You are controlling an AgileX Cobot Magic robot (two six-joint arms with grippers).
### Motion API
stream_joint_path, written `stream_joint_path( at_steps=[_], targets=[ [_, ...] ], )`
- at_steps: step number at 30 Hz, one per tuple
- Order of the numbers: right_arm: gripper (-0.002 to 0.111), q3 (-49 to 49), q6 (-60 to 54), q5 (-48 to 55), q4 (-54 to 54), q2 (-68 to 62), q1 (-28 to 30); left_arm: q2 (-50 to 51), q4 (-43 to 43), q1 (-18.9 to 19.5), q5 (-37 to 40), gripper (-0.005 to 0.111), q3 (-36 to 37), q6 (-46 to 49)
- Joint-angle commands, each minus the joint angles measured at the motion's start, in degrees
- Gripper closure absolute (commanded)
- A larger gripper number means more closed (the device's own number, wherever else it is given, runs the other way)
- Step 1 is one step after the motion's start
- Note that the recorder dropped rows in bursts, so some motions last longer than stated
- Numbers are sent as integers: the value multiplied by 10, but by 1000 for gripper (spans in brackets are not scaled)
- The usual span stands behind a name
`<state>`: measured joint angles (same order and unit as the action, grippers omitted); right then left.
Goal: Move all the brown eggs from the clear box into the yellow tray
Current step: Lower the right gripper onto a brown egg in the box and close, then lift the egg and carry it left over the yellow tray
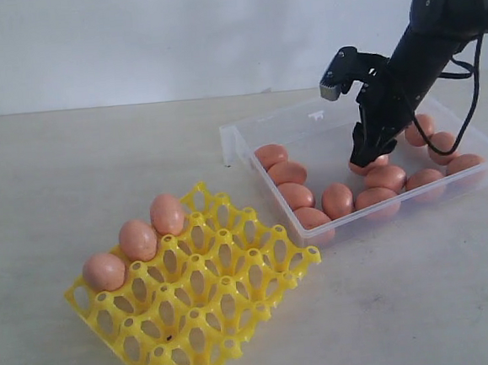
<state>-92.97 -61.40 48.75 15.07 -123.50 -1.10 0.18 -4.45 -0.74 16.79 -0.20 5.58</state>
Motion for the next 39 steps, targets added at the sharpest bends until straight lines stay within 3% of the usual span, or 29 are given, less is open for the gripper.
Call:
stream_joint_path(
  at_steps=[1,6,8,11,20,26,31,39],
  targets=[
    [59,-4,-8,-30,-2,-18,6,-2,1,-4,0,103,2,-2],
    [60,-4,-4,-33,-3,-50,6,-2,1,-4,0,103,2,-2],
    [68,-4,8,-36,-3,-51,6,-2,1,-4,0,103,2,-2],
    [109,-4,56,-37,-3,-51,6,-2,1,-4,0,103,2,-2],
    [108,-4,112,-54,105,44,6,-2,1,-4,0,103,2,-2],
    [109,9,259,-59,112,108,5,-2,1,-4,0,103,2,-2],
    [109,146,326,-234,171,223,-15,-2,1,-4,0,103,2,-2],
    [109,459,318,-616,171,459,-146,-2,1,-4,0,103,2,-2]
  ],
)
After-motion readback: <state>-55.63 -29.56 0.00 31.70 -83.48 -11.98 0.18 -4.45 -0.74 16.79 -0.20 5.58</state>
